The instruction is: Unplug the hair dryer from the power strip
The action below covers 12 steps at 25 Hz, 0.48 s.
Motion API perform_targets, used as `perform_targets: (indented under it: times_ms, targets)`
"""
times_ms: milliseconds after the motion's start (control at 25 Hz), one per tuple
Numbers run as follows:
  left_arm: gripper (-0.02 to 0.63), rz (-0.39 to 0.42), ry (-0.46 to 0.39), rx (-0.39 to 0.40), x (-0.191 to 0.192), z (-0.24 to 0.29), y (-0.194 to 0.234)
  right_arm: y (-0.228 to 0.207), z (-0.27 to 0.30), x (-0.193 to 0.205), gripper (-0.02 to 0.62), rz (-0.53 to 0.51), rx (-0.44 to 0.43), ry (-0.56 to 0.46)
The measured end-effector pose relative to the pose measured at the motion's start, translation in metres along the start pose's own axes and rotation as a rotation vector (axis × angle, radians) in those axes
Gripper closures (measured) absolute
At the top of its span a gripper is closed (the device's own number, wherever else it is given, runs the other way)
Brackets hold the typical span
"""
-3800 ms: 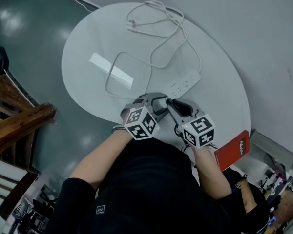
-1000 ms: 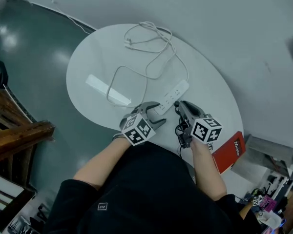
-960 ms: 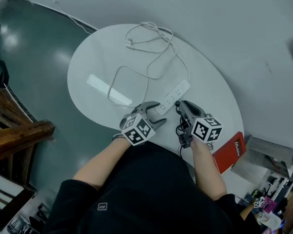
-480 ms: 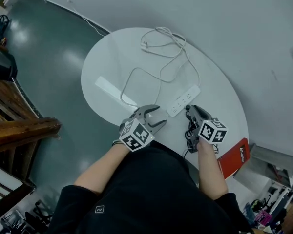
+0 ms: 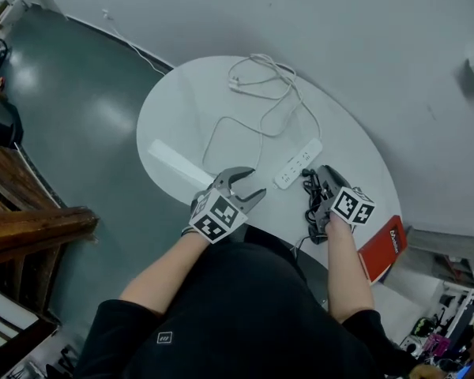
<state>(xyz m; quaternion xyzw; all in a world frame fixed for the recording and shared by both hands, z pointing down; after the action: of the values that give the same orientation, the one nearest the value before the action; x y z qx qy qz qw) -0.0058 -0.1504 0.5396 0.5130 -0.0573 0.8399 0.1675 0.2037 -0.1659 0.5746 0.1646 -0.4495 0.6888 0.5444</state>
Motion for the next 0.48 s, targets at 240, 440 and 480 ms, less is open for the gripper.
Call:
perform_targets:
  times_ms: [240, 440, 480]
  targets:
    - [0.4, -0.035, -0.095, 0.009, -0.038, -0.009, 0.012, 0.024, -0.045, -0.037, 0.531, -0.086, 0.01, -0.162]
    - [0.42, -0.038, -0.159, 0.026, -0.077, -0.008, 0.01, 0.036, -0.091, -0.057, 0.532, -0.115, 0.011, -0.266]
    - [0.426, -0.032, -0.162, 0.025, -0.084, -0.007, 0.01, 0.038, -0.099, -0.063, 0.532, -0.12, 0.006, -0.289]
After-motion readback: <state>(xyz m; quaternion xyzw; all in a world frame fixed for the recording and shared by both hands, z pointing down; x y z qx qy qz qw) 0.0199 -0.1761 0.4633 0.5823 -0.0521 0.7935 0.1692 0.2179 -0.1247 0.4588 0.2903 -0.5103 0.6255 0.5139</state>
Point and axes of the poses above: the fingertips, and each gripper's own axes: z forward along the fingers, y to its left, x out of its underside, the point moved 1 cm from there along -z, backward along the fingers
